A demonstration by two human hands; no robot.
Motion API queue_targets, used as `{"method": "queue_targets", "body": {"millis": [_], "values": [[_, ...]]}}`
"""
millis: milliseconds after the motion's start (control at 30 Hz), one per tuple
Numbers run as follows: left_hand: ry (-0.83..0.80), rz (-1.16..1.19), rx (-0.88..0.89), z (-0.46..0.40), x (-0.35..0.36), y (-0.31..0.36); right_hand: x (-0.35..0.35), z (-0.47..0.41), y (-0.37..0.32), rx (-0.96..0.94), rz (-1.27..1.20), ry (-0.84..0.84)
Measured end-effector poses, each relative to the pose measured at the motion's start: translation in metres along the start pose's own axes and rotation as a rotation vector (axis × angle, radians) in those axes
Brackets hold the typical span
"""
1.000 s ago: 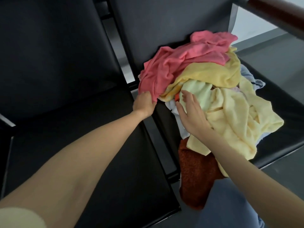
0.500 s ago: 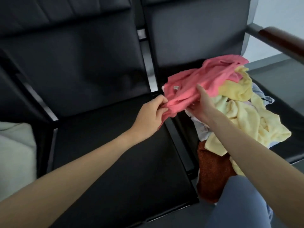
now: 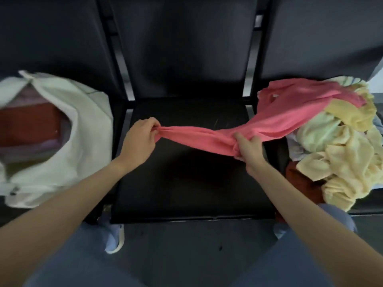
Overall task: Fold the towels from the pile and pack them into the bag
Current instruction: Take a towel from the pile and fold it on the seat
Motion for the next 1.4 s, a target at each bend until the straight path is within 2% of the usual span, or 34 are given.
{"method": "queue_targets", "body": {"millis": [67, 233, 300, 333, 367, 433, 500, 567, 700, 867, 933, 1000, 1100, 1167, 1300, 1400], "values": [[0.034, -0.064, -0.077, 0.019, -0.004, -0.019, 0.024, 0.028, 0.021, -0.004, 0.132, -0.113], [0.06, -0.21, -0.215, 0.056, -0.008, -0.054, 0.057, 0.067, 0.062, 0.206, 0.346, -0.506], [0.062, -0.225, -0.31, 0.066, -0.008, -0.069, 0.056, 0.068, 0.067, 0.189, 0.488, -0.656], [0.038, -0.212, -0.366, 0.07, -0.007, -0.077, 0.053, 0.065, 0.067, 0.162, 0.542, -0.677], [0.0, -0.19, -0.42, 0.073, -0.005, -0.083, 0.05, 0.059, 0.069, 0.135, 0.571, -0.649], [-0.081, -0.165, -0.467, 0.079, 0.001, -0.088, 0.041, 0.04, 0.072, 0.068, 0.602, -0.479], [-0.13, -0.16, -0.387, 0.084, 0.011, -0.077, 0.027, 0.018, 0.074, -0.04, 0.709, -0.273], [-0.18, -0.08, -0.25, 0.091, 0.026, -0.056, 0.013, 0.0, 0.074, -0.171, 0.887, -0.157], [-0.292, 0.012, -0.082, 0.103, 0.064, -0.012, -0.005, -0.025, 0.078, -0.37, 1.204, -0.191], [-0.457, -0.037, -0.161, 0.103, 0.097, 0.009, -0.015, -0.043, 0.079, -0.538, 1.458, -0.226], [-0.364, 0.078, -0.166, 0.099, 0.092, 0.011, -0.019, -0.048, 0.077, -0.597, 1.51, -0.219], [-0.174, 0.198, -0.201, 0.094, 0.077, 0.011, -0.022, -0.052, 0.075, -0.652, 1.529, -0.222], [0.106, 0.295, -0.31, 0.088, 0.047, 0.003, -0.021, -0.056, 0.076, -0.741, 1.56, -0.224], [0.222, 0.312, -0.414, 0.086, 0.033, -0.01, -0.017, -0.056, 0.077, -0.757, 1.522, -0.215], [0.229, 0.388, -0.628, 0.091, 0.027, -0.034, 0.004, -0.039, 0.078, -0.782, 1.234, -0.184], [0.175, 0.469, -0.665, 0.099, 0.029, -0.038, 0.027, -0.013, 0.089, -0.737, 1.039, -0.248]]}}
Point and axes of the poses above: each hand's wrist, its own z-axis away from the middle knuckle, its own x-axis out of the palm, y = z × x, the point moved 2 cm from there along -z, towards the middle knuckle, and after that the axes turned 4 degrees about z, right-handed, at the moved point
